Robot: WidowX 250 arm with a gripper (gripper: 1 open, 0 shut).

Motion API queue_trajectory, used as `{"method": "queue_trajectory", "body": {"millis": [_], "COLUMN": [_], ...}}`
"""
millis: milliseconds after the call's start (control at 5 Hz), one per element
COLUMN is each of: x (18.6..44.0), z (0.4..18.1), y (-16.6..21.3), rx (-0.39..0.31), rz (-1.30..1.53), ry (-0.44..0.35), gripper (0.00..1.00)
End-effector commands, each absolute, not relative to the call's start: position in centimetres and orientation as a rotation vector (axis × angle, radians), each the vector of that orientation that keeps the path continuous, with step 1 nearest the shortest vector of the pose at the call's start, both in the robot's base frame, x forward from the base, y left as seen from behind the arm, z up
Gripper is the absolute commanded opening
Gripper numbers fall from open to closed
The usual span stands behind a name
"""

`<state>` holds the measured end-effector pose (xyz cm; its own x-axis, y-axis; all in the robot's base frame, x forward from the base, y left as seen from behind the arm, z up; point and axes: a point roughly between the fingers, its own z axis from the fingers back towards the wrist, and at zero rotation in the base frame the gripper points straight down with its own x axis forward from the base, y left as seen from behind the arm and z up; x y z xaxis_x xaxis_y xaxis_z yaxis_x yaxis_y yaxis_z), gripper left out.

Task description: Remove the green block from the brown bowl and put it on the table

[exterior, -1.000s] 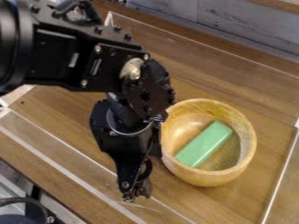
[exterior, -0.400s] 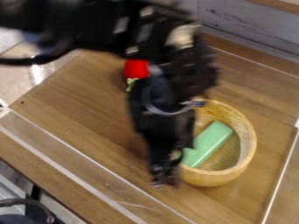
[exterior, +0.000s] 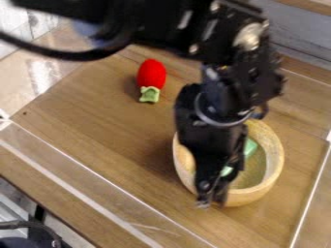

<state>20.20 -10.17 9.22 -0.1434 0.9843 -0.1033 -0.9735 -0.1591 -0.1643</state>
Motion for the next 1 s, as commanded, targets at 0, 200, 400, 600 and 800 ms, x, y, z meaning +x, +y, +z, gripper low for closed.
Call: {"method": "queue_trajectory", "body": {"millis": [0, 200, 400, 600, 800], "x": [21.4, 21.6, 21.7, 22.0, 22.1], "z": [9.7, 8.3, 7.4, 8.1, 8.7], "y": [-10.3, -10.3, -10.2, -10.6, -11.0], "rx": [-0.273, -0.279, -0.284, -0.296, -0.300], "rz": [1.735, 1.690, 1.659, 1.664, 1.673], "ry": [-0.084, -0.076, -0.078, -0.092, -0.106], "gripper": [1.00, 1.00, 0.00, 0.00, 1.00]}}
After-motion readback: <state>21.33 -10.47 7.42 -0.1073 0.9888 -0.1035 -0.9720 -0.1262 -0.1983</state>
